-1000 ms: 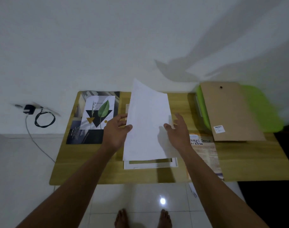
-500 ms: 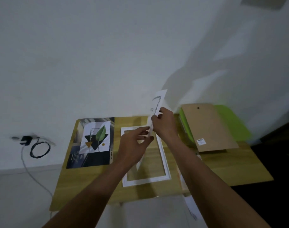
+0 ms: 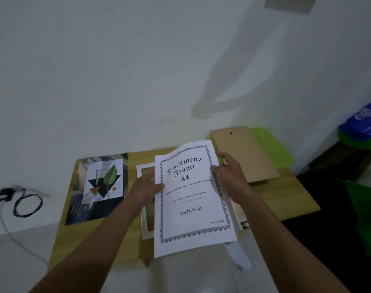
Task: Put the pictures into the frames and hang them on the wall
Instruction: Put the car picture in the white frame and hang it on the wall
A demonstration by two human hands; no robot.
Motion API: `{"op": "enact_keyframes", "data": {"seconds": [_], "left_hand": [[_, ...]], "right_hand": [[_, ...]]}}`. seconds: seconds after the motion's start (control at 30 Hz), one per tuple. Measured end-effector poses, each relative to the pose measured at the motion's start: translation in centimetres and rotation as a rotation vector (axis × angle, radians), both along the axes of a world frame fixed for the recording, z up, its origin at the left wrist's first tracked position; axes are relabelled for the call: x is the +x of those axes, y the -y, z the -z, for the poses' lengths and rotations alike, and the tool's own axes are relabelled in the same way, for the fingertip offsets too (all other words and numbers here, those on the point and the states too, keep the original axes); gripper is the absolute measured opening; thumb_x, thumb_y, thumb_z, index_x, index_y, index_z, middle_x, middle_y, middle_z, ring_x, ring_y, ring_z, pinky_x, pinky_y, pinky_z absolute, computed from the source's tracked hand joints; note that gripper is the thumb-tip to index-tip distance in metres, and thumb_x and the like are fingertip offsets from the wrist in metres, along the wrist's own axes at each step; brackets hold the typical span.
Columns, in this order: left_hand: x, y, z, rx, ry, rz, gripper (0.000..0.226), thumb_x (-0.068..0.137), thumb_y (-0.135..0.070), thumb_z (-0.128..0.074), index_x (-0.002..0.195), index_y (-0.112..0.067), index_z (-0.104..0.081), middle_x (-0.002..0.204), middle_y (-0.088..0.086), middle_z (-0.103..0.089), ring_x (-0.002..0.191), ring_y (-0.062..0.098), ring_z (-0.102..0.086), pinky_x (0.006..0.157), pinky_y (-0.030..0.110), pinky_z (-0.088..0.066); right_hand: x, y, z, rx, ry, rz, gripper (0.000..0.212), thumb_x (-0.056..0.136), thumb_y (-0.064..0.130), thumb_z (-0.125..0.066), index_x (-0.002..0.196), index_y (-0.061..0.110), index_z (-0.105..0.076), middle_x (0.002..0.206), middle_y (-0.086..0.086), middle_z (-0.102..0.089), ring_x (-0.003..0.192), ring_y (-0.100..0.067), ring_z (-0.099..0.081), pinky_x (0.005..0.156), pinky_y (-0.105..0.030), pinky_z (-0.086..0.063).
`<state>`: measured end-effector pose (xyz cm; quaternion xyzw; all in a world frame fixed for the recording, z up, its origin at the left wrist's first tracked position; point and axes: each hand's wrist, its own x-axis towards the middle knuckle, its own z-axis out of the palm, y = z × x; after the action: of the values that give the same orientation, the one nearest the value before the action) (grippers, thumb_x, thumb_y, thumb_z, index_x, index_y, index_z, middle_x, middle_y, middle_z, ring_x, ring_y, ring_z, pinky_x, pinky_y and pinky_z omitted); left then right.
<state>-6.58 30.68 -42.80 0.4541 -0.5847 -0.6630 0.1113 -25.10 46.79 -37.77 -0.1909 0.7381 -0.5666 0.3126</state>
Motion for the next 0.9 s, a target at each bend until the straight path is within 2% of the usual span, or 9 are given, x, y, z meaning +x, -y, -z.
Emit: {"op": "enact_keyframes", "data": {"seconds": [0.07, 0.2, 0.27, 0.33, 0.4, 0.53, 0.63, 0.77, 0.9], "left_hand": [[-0.1, -1.3, 0.8, -0.004, 0.002, -0.007, 0.053, 0.083, 0.003, -0.070, 0.129, -0.018, -0.054, 0.096, 0.007, -0.071, 0.072, 0.017, -0.070, 0.055, 0.025, -0.055], [-0.6, -4.3, 3.6, -0.146, 0.081, 0.075, 0.070, 0.079, 0.008, -0.070, 0.138, -0.026, -0.050, 0.088, -0.006, -0.072, 0.086, 0.019, -0.070, 0.077, 0.035, -0.056], [-1.2, -5.9, 5.0, -0.243, 0.138, 0.107, 0.070, 0.078, 0.006, -0.069, 0.135, -0.032, -0.053, 0.082, -0.016, -0.070, 0.085, 0.012, -0.068, 0.074, 0.029, -0.053], [-2.1, -7.4, 6.4, -0.283, 0.204, 0.115, 0.068, 0.078, 0.003, -0.069, 0.133, -0.035, -0.054, 0.078, -0.017, -0.068, 0.078, 0.006, -0.067, 0.067, 0.025, -0.051], [-3.1, -8.7, 8.0, -0.285, 0.248, 0.112, 0.070, 0.078, -0.001, -0.070, 0.135, -0.036, -0.052, 0.077, -0.012, -0.070, 0.075, 0.007, -0.068, 0.070, 0.027, -0.055], [-6.1, -10.9, 10.2, -0.368, 0.315, 0.159, 0.071, 0.077, -0.006, -0.071, 0.138, -0.036, -0.050, 0.071, -0.014, -0.065, 0.073, 0.009, -0.066, 0.075, 0.026, -0.054], [-8.8, -12.1, 11.3, -0.409, 0.315, 0.187, 0.072, 0.078, -0.006, -0.071, 0.140, -0.032, -0.048, 0.074, -0.012, -0.063, 0.074, 0.009, -0.063, 0.071, 0.020, -0.049], [-12.1, -13.4, 12.4, -0.496, 0.334, 0.224, 0.058, 0.076, -0.007, -0.068, 0.127, -0.034, -0.060, 0.071, -0.013, -0.061, 0.075, 0.014, -0.063, 0.074, 0.025, -0.052], [-14.0, -13.5, 13.6, -0.556, 0.349, 0.217, 0.040, 0.073, -0.011, -0.067, 0.110, -0.025, -0.066, 0.077, -0.009, -0.069, 0.073, 0.016, -0.066, 0.069, 0.028, -0.053]], "right_hand": [[-0.5, -1.4, 2.2, 0.027, 0.019, 0.012, 0.046, 0.093, 0.001, -0.055, 0.133, 0.024, -0.052, 0.104, 0.002, -0.071, 0.083, -0.012, -0.071, 0.064, -0.026, -0.052], [-2.0, -4.4, 7.3, 0.142, -0.010, -0.003, 0.044, 0.092, 0.001, -0.057, 0.130, 0.021, -0.053, 0.105, 0.002, -0.069, 0.084, -0.010, -0.068, 0.072, -0.032, -0.056], [-2.8, -5.9, 10.1, 0.196, -0.008, -0.009, 0.043, 0.091, 0.004, -0.059, 0.128, 0.025, -0.054, 0.105, -0.003, -0.071, 0.085, -0.019, -0.069, 0.078, -0.037, -0.056], [-3.6, -7.3, 12.7, 0.239, -0.009, -0.014, 0.042, 0.091, 0.006, -0.061, 0.127, 0.025, -0.054, 0.099, -0.002, -0.072, 0.084, -0.019, -0.070, 0.076, -0.034, -0.056], [-4.5, -8.6, 14.8, 0.285, -0.010, -0.014, 0.041, 0.091, 0.007, -0.062, 0.129, 0.020, -0.054, 0.096, -0.002, -0.073, 0.083, -0.019, -0.071, 0.074, -0.032, -0.055], [-7.0, -11.0, 17.4, 0.376, -0.058, 0.033, 0.035, 0.091, 0.008, -0.063, 0.125, 0.015, -0.057, 0.103, -0.005, -0.072, 0.081, -0.017, -0.068, 0.061, -0.024, -0.047], [-9.3, -12.2, 18.4, 0.425, -0.107, 0.068, 0.032, 0.091, 0.010, -0.065, 0.123, 0.014, -0.059, 0.107, -0.005, -0.071, 0.082, -0.016, -0.065, 0.062, -0.023, -0.046], [-12.0, -12.7, 19.3, 0.484, -0.188, 0.064, 0.035, 0.092, 0.011, -0.065, 0.127, 0.008, -0.059, 0.113, -0.005, -0.067, 0.089, -0.015, -0.057, 0.077, -0.021, -0.040], [-14.0, -12.2, 19.8, 0.511, -0.313, 0.015, 0.029, 0.092, 0.010, -0.065, 0.121, 0.005, -0.063, 0.111, -0.009, -0.068, 0.092, -0.017, -0.057, 0.079, -0.021, -0.040]]}}
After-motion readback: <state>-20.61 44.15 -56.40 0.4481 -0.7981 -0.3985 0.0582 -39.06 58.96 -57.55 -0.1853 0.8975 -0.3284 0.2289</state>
